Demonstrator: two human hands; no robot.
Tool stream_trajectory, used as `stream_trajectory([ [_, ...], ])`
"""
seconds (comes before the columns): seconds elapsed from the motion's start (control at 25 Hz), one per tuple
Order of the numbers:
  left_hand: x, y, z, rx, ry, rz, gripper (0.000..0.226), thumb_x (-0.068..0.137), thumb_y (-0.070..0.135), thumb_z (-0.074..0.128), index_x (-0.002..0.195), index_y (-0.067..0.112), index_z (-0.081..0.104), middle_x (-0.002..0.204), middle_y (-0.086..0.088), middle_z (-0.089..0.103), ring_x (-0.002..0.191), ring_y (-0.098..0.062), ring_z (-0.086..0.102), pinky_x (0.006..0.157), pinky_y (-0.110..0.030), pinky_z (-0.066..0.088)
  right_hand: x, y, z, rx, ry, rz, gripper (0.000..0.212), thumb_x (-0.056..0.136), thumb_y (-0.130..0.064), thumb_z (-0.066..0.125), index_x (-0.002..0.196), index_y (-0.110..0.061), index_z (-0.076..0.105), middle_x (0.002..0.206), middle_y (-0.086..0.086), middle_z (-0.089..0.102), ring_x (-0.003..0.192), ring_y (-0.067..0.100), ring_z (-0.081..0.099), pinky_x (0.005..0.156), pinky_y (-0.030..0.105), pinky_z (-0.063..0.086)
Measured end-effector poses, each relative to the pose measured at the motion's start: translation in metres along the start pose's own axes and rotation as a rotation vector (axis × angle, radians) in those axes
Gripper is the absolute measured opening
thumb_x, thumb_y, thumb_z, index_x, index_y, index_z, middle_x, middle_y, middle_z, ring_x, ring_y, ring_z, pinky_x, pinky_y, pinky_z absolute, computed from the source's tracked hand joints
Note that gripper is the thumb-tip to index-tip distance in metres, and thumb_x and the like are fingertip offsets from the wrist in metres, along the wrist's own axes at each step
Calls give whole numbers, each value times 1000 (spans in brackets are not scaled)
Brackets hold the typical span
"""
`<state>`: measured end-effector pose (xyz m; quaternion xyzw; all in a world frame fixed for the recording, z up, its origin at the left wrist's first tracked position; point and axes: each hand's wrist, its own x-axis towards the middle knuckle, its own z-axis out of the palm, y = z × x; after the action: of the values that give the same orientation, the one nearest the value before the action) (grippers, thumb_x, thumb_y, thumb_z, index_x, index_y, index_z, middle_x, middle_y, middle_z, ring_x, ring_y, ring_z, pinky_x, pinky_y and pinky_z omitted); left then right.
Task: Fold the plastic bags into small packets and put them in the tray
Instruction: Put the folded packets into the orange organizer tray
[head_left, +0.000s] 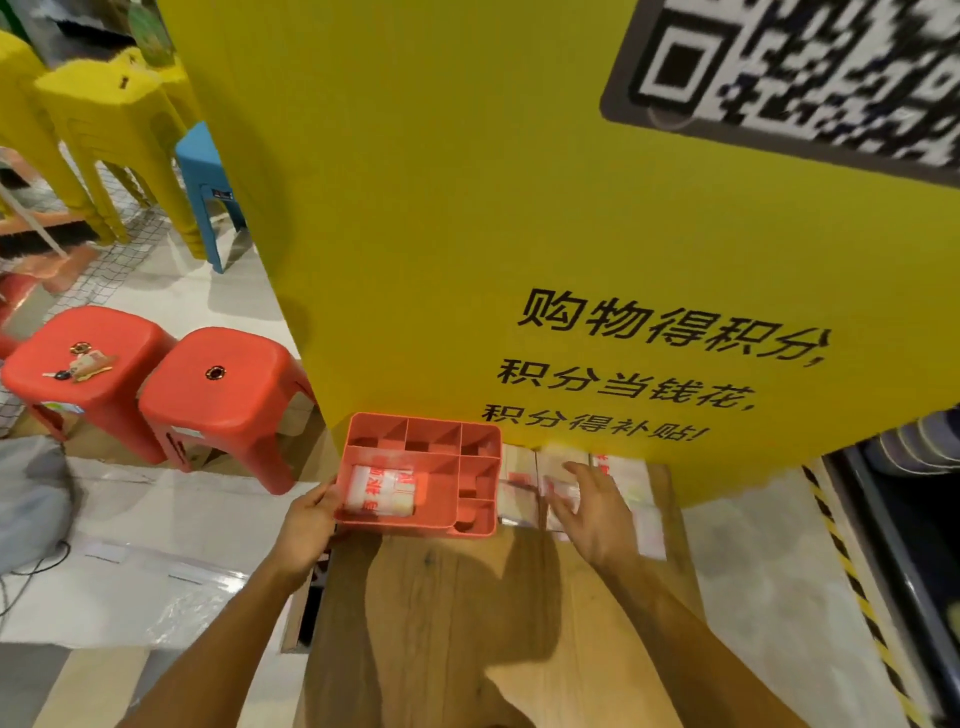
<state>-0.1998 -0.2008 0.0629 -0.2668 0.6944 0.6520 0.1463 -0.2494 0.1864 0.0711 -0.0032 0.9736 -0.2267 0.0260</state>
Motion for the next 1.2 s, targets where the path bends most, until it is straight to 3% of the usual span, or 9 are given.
stream_trajectory([
  [0.32,-3,5,19,125,87,31,52,95,69,47,132,35,59,120,2,70,113,-27,68,101,-58,54,-4,47,35,-376,-309,-16,69,85,-46,77,144,-25,47,148,3,47,133,28,48,108,37,44],
  [0.44,-13,5,26,421,324,115,49,104,57,47,141,26,52,134,-7,63,122,-33,61,102,-58,53,-4,51,37,-369,-310,-72,66,92,-41,69,149,-22,44,154,4,41,139,29,43,113,39,42],
  [0.52,-26,13,51,695,491,501,29,105,26,48,131,17,57,126,-10,61,116,-28,56,94,-48,53,-6,54,37,-320,-286,-97,60,95,-40,63,149,-20,45,155,3,43,138,29,44,111,39,43],
  [0.6,-36,20,105,897,232,1011,29,90,14,58,118,15,65,115,-6,63,106,-20,54,87,-38,54,-10,57,34,-225,-210,-117,53,97,-39,59,146,-20,50,148,2,52,131,27,52,104,38,47],
  [0.68,-30,19,169,1127,-127,1178,46,79,11,71,124,15,65,124,-3,63,114,-18,56,94,-36,56,-15,60,31,-127,-134,-108,45,99,-37,57,141,-21,54,141,1,60,125,25,58,100,36,50],
  [0.8,-7,13,255,1451,-187,933,58,94,6,60,150,3,44,153,-19,47,143,-34,43,122,-45,32,-22,72,31,-8,-29,-111,41,99,-28,54,138,-21,60,136,4,66,124,25,64,104,37,49],
  [0.92,6,-5,288,1812,-184,763,55,102,6,48,153,-6,33,156,-31,38,145,-44,37,125,-51,24,-24,74,19,44,-51,-66,42,107,-23,43,148,-22,52,148,2,57,137,24,52,113,38,40],
  [1.04,0,-19,284,1740,-262,755,46,101,7,49,146,-1,42,148,-24,48,138,-38,47,123,-45,30,-27,76,9,111,-53,16,42,110,-29,42,151,-26,49,147,-2,57,135,19,52,104,31,39],
  [1.2,-1,-20,273,1554,-305,732,51,98,1,54,148,4,43,152,-18,44,137,-32,49,117,-40,39,-30,76,7,163,62,81,39,109,-43,36,130,-26,64,114,-3,74,102,21,71,77,31,52],
])
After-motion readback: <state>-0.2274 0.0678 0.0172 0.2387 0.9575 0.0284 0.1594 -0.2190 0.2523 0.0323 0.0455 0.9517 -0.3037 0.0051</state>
